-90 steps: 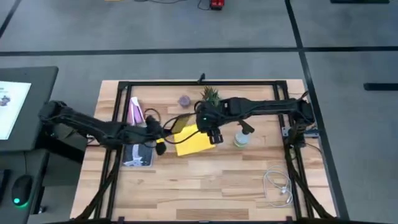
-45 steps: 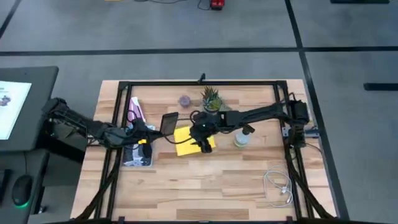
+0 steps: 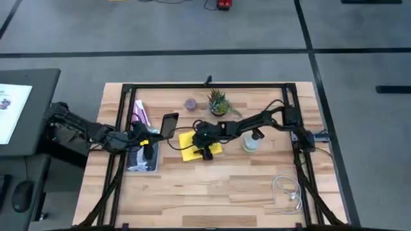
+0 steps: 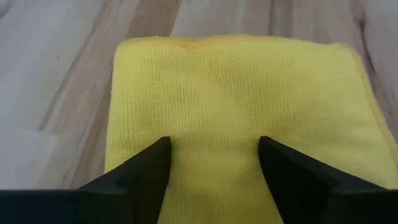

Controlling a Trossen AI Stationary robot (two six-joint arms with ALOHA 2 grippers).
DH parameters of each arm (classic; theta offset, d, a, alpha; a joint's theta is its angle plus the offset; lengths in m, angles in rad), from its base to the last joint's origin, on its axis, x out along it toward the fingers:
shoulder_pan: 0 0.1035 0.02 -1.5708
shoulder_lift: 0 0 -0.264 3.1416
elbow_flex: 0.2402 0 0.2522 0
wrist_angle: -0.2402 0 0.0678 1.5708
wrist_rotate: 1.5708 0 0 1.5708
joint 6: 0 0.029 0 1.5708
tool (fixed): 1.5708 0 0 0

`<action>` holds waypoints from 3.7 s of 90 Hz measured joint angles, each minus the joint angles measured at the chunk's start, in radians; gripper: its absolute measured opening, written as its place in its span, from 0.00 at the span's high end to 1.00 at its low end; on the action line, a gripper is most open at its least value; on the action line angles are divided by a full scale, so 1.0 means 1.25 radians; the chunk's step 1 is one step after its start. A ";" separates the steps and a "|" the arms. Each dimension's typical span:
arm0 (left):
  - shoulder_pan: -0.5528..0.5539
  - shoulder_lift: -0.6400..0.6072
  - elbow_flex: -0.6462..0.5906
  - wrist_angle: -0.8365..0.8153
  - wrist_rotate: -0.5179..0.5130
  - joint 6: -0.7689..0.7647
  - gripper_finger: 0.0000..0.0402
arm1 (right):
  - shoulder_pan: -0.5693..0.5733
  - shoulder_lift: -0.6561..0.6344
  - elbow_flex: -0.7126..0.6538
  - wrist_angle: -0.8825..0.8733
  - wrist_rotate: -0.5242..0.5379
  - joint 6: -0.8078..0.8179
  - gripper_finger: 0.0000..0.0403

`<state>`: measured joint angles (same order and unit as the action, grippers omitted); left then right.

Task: Apply microfiber cloth
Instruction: Wipe the cellphone with the microfiber cloth

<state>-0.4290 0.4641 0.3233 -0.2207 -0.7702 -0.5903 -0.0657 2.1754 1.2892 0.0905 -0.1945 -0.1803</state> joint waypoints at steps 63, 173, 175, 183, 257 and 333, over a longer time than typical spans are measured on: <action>0.000 0.006 -0.003 -0.049 0.002 -0.114 0.99 | 0.008 -0.328 -0.006 -0.106 0.209 -0.066 1.00; 0.028 0.887 -0.039 0.975 0.544 -0.368 0.99 | 0.383 -0.276 -0.005 -0.167 0.634 0.066 1.00; 0.031 0.903 -0.039 0.993 0.548 -0.369 0.99 | 0.383 -0.264 -0.005 -0.161 0.634 0.070 1.00; 0.046 0.952 -0.037 1.062 0.551 -0.371 0.99 | 0.383 -0.215 -0.005 -0.131 0.633 0.087 1.00; 0.038 1.065 0.002 1.038 0.569 -0.432 0.99 | 0.381 -0.118 -0.003 -0.167 0.814 0.303 1.00; 0.038 0.844 0.006 0.648 0.531 -0.286 1.00 | 0.366 -0.153 -0.005 -0.120 0.645 0.321 1.00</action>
<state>-0.3809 1.5193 0.3302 0.5887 -0.1071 -0.9478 0.3918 1.9843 1.2827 -0.0601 0.6120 0.2204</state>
